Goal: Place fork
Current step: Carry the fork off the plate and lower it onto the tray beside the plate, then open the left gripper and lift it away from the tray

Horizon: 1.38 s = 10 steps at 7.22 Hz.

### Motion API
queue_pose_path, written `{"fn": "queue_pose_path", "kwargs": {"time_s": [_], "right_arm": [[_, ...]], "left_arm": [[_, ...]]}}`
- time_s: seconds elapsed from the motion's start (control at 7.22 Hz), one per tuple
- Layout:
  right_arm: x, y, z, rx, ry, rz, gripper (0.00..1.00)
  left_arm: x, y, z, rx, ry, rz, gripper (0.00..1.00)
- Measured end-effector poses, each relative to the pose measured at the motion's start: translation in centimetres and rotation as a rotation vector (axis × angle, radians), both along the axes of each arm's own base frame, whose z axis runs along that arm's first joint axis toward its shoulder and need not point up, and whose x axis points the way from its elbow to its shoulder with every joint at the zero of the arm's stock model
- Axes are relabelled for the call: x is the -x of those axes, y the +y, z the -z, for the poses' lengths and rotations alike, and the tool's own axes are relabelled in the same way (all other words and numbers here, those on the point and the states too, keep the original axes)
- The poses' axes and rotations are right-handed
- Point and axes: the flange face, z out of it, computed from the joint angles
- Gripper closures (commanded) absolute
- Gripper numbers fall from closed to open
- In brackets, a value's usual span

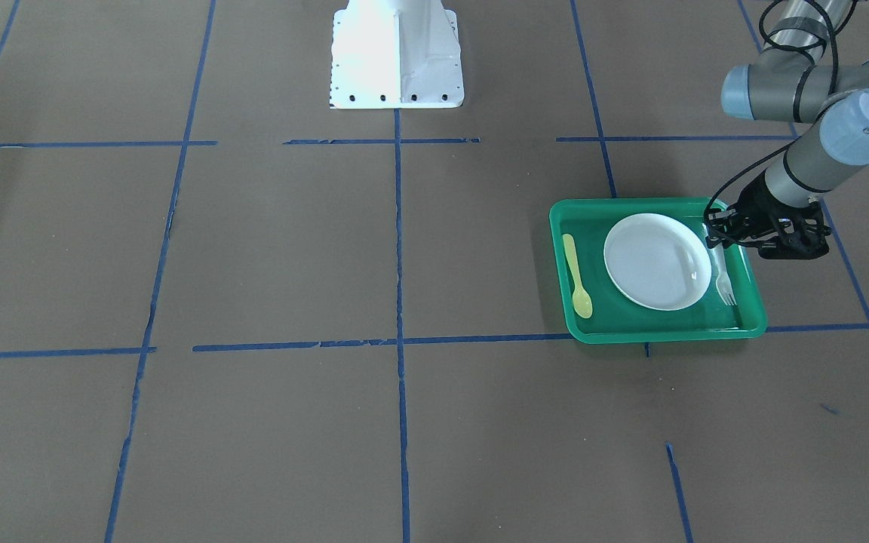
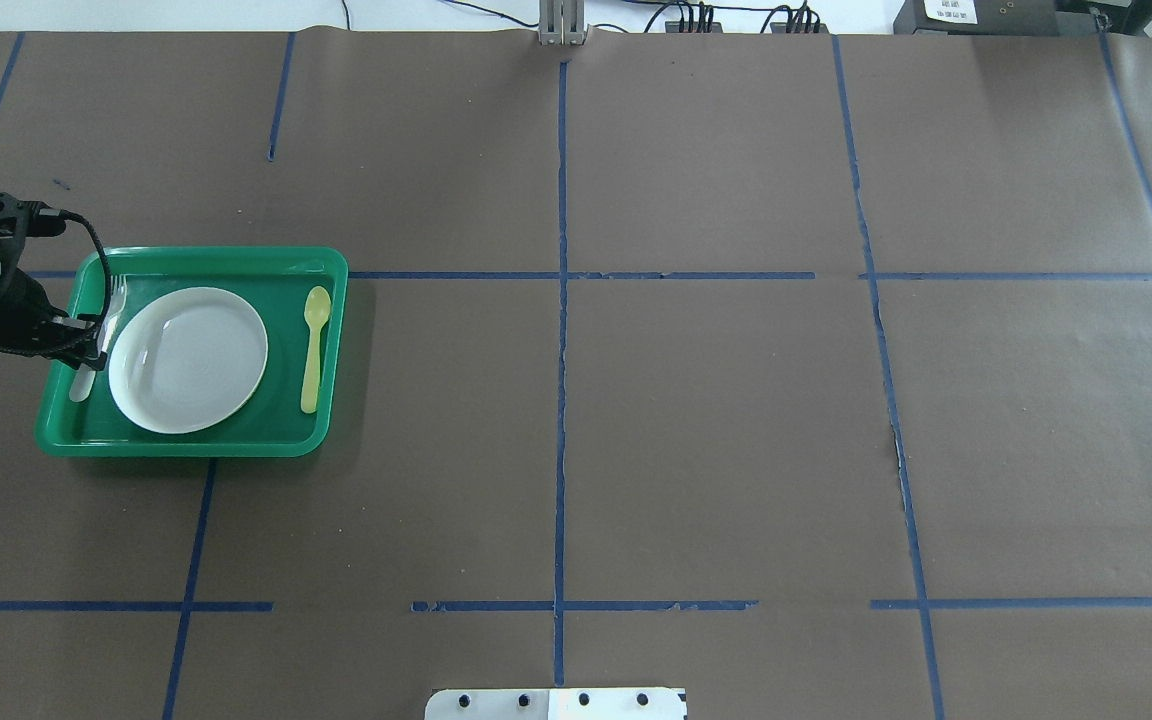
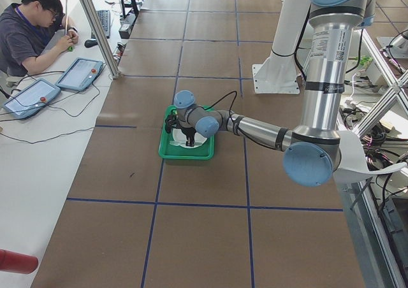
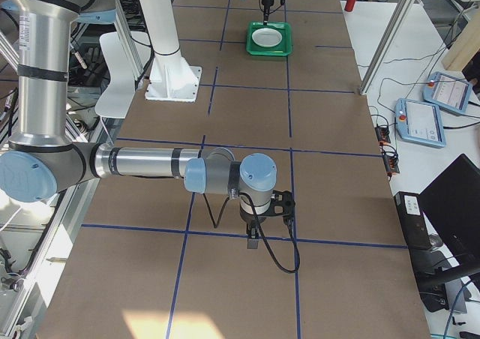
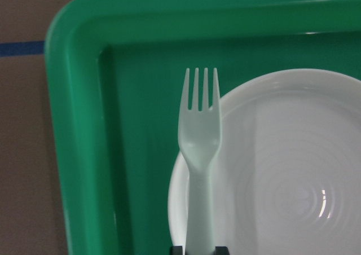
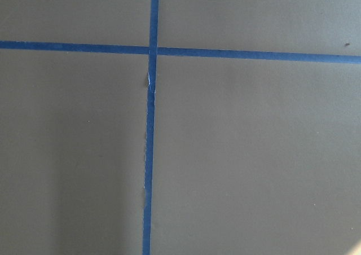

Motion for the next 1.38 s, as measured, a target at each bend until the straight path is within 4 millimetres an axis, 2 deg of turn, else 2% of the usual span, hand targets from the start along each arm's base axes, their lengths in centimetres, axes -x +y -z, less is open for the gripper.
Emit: {"fn": "queue_pose_path", "kwargs": {"time_s": [0.28,0.42,0.55,0.69,1.11,1.25,1.38], "right_arm": [[0.0,0.0,0.0,0.0,0.0,0.0,0.0],[0.0,0.0,0.0,0.0,0.0,0.0,0.0],[0.0,0.0,0.0,0.0,0.0,0.0,0.0],[0.0,0.0,0.0,0.0,0.0,0.0,0.0],[0.0,0.0,0.0,0.0,0.0,0.0,0.0],[0.0,0.0,0.0,0.0,0.0,0.0,0.0],[0.0,0.0,0.0,0.0,0.0,0.0,0.0]], "left_arm": [[0.4,0.0,-0.6,0.008,-0.006,0.002,0.99],[0.4,0.0,-0.8,0.007,-0.008,-0.001,0.49],[0.3,0.0,-0.9,0.005,-0.01,-0.004,0.1],[0.2,0.0,-0.9,0.002,-0.011,-0.007,0.01],[0.6,-0.5,-0.3,-0.005,-0.008,0.007,0.0],[2.1,-1.2,0.0,-0.007,-0.003,0.035,0.0],[4.4,-1.9,0.2,-0.019,0.002,0.064,0.0]]}}
